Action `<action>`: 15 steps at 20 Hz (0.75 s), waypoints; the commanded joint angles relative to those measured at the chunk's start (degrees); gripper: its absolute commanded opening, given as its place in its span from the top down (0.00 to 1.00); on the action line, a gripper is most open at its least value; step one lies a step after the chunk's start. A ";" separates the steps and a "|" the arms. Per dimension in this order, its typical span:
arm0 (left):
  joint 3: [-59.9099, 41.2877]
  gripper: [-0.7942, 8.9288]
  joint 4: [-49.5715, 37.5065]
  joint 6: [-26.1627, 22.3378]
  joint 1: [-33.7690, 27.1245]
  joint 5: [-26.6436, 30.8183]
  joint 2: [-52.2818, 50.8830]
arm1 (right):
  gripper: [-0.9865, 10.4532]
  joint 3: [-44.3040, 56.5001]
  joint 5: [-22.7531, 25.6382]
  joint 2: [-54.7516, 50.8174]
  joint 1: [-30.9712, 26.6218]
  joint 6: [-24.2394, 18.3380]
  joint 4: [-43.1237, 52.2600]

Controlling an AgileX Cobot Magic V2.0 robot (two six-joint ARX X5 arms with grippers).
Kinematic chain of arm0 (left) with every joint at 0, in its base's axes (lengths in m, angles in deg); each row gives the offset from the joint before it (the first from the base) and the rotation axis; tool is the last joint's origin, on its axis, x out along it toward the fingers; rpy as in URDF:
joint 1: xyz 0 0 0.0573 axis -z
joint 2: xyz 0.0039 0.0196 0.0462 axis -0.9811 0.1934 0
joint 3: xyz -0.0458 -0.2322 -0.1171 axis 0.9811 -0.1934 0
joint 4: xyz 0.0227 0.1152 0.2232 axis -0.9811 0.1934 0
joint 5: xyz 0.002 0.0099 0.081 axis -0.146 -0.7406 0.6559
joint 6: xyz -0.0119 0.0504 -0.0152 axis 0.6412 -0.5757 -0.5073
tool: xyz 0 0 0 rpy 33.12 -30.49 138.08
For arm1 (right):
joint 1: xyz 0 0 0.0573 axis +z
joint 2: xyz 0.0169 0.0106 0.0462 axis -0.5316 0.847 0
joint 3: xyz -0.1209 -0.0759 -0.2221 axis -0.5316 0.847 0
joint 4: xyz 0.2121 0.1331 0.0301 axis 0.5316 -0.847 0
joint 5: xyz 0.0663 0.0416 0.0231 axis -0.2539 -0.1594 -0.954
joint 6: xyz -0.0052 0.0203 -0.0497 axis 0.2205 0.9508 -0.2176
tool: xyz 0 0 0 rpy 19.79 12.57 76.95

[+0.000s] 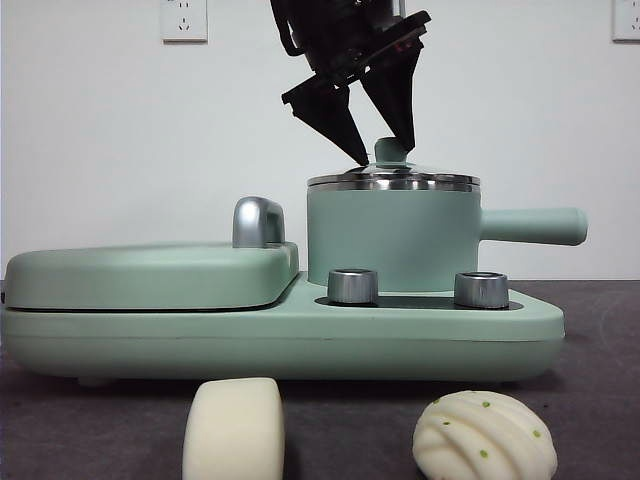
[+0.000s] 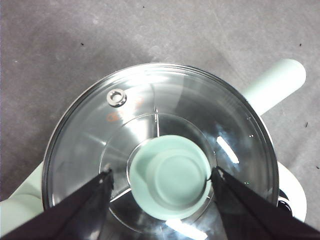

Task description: Put the buns in a small steamer

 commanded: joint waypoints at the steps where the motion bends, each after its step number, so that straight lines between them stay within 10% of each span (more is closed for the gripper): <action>1: 1.77 0.61 -0.55 -1.53 1.11 0.50 1.46 | 0.44 -0.94 -0.17 0.26 0.20 0.90 0.33; 15: 1.75 0.88 0.28 -1.73 1.60 1.75 1.79 | 0.44 -0.94 -0.17 0.26 0.20 0.92 0.33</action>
